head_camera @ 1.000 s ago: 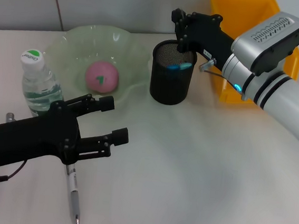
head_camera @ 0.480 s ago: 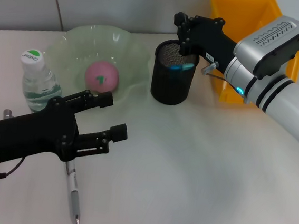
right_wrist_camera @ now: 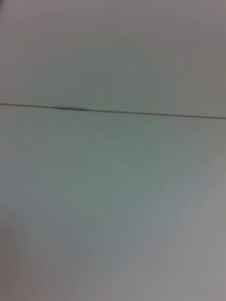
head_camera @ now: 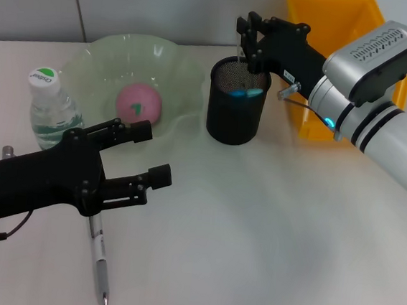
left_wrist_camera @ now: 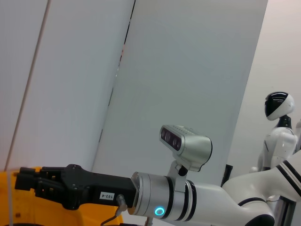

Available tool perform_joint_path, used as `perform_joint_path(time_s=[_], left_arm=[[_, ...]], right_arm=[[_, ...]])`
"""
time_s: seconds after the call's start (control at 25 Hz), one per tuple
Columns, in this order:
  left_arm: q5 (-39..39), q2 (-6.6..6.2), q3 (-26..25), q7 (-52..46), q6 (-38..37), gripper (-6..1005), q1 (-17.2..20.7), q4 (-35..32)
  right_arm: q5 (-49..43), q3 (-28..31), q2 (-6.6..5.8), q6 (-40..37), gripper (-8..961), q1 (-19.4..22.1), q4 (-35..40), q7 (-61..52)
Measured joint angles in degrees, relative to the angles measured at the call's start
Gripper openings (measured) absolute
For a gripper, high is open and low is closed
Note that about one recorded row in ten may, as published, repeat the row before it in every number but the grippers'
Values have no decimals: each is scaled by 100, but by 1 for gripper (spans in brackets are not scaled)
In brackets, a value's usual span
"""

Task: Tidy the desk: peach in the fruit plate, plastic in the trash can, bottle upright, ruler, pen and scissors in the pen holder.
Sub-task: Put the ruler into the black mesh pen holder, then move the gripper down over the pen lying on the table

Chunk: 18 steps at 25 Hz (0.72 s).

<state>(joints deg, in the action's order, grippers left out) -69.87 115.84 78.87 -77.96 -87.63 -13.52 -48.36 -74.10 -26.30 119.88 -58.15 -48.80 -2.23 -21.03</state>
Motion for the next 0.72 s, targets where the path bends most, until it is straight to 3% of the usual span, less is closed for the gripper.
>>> perform_joint_path(time_s=[0.2,0.32,0.52,0.72], left_arm=[[3,31,-76,0,-10,830,16,-27],[3,36,-88,0,-13,830,37,-66],[2,35,-95,-8,-31,830,51,-88],[-89,39,-114,-14,-34,830,51,-85]], right_arm=[[8,6,0,-125,100,26,32,-129],[11,12,-3,-224,298,54,47,-175],[18,77,-19,-567,537,174,61,-268],[-19,11,-35,-803,718,299,220,-667]])
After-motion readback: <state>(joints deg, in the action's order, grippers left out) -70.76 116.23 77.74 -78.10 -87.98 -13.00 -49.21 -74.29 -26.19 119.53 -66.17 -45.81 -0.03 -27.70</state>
